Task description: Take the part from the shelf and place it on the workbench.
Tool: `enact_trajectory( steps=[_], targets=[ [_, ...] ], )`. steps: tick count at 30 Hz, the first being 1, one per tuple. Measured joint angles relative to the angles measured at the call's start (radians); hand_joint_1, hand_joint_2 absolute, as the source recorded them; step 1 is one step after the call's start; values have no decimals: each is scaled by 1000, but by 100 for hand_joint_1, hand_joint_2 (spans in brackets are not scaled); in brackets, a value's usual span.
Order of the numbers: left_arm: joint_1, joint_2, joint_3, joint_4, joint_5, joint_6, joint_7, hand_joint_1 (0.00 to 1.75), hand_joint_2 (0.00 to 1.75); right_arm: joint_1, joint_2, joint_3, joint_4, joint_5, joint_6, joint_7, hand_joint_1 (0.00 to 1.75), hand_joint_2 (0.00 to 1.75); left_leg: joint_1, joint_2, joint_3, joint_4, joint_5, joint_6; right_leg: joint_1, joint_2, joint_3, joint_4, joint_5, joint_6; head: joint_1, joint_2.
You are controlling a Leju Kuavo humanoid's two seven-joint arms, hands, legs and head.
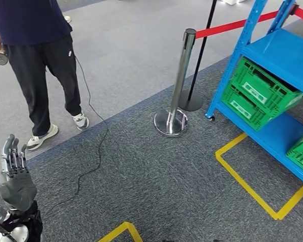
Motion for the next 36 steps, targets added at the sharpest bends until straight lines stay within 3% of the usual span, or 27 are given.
enact_trajectory(
  steps=[2,3,4,6,7,9,11,12,13,14,16,18,20,21,22,23,24,26,28,29,31,33,35,36],
  targets=[
    [0,0,3,-4,-6,14,0,0,0,-1,0,0,0,0,0,-1,0,0,-8,45,9,1,-8,-6,2,-48,56,-77,39,-6,0,0],
    [-1,1,5,-7,-9,23,0,0,0,-2,0,0,0,-1,1,-1,0,0,-11,55,13,2,-12,-11,4,-64,91,-137,60,-11,-1,0],
    [-1,1,6,-11,-12,31,0,0,0,-4,0,0,0,-3,1,-2,0,0,-13,62,15,3,-13,-16,6,-73,102,-156,64,-17,-2,0],
    [-3,1,10,-21,-12,44,0,0,0,-5,0,0,0,-6,2,-2,0,0,-11,78,18,2,-16,-27,10,-54,99,-158,66,-30,-2,0],
    [-5,1,12,-27,-9,50,0,0,0,-4,0,0,0,-8,3,-2,0,0,-9,73,18,5,-20,-33,9,-44,99,-160,68,-36,-3,0],
    [-6,2,22,-40,-2,57,0,0,0,-5,-1,0,0,-10,3,-3,0,0,-5,35,-4,57,-56,-44,4,-23,100,-165,73,-48,-6,0],
    [-4,4,38,-49,-1,63,0,0,0,-6,-1,0,0,-12,3,-3,0,0,-3,-5,-65,182,-118,-49,1,0,100,-166,74,-55,-10,0],
    [-3,5,45,-51,-4,67,0,0,0,-6,-1,0,0,-12,3,-3,0,0,-3,-11,-98,242,-139,-50,1,12,100,-166,73,-56,-11,0],
    [-2,6,51,-54,-7,70,0,0,0,-6,-1,0,0,-12,3,-3,0,0,-3,-13,-119,277,-142,-51,1,25,101,-166,73,-57,-11,0],
    [-2,7,55,-57,-10,72,0,0,0,-5,-1,0,0,-12,3,-3,0,0,-3,-14,-123,275,-125,-51,0,39,101,-166,73,-56,-11,0],
    [-2,8,60,-63,-12,74,0,0,0,-4,-1,0,0,-13,2,-3,0,0,1,-30,-82,173,-50,-51,-3,67,103,-166,74,-52,-11,0],
    [-2,8,62,-68,-11,75,0,0,0,-6,-1,0,0,-13,2,-3,0,0,9,-76,-29,53,-1,-51,-2,93,99,-161,74,-40,-11,0],
    [-2,8,63,-71,-9,76,0,0,0,-6,-1,0,0,-13,1,-2,0,0,11,-98,-13,11,2,-44,-3,114,90,-162,78,-26,-12,0],
    [-3,7,63,-71,-8,77,0,0,0,-4,-1,0,0,-14,0,-2,0,0,10,-89,-13,10,2,-36,-6,124,85,-166,81,-19,-12,0],
    [-4,8,63,-71,-8,77,0,0,0,-1,-1,-1,0,-14,0,-2,0,0,10,-78,-12,8,3,-28,-7,119,81,-166,81,-14,-13,0],
    [-5,8,63,-71,-8,77,0,0,0,2,-1,-1,0,-15,0,-2,0,0,10,-67,-11,6,5,-21,-6,99,73,-155,73,-10,-11,0],
    [-5,7,63,-71,-8,77,0,0,0,2,-1,-1,0,-15,0,-2,0,0,10,-55,-10,5,6,-14,-5,70,57,-124,53,-7,-8,0],
    [-2,7,63,-72,-8,77,0,0,0,-1,-1,-1,0,-16,0,-1,0,0,6,-29,-10,4,4,-6,-3,14,0,-2,-14,-4,-4,0],
    [0,7,64,-72,-7,80,0,0,0,-3,-1,-1,0,-16,2,-1,0,0,0,-1,-9,4,2,-2,-3,1,-53,112,-58,-1,-3,0],
    [-1,7,64,-72,-7,81,0,0,0,-2,-1,-1,0,-16,2,-1,0,0,-2,12,-7,5,1,-1,-3,-1,-55,121,-53,-2,-3,0],
    [-1,8,64,-72,-7,83,0,0,0,0,-1,-1,0,-17,3,-1,0,0,-4,34,-1,5,-3,-2,-1,-14,2,22,3,-6,-3,0],
    [-1,8,64,-72,-6,83,0,0,0,-2,-1,-1,0,-17,3,-1,0,0,-9,53,7,6,-10,-10,4,-49,76,-108,50,-15,-4,0],
    [-2,8,64,-72,-6,84,0,0,0,-5,-1,-1,0,-17,3,-1,0,0,-13,68,11,6,-13,-20,10,-61,101,-153,60,-25,-5,0],
    [-3,8,64,-72,-6,84,0,0,0,-5,-1,-1,0,-17,3,-1,0,0,-11,76,12,5,-13,-25,11,-50,100,-154,63,-31,-6,0]
  ],
)
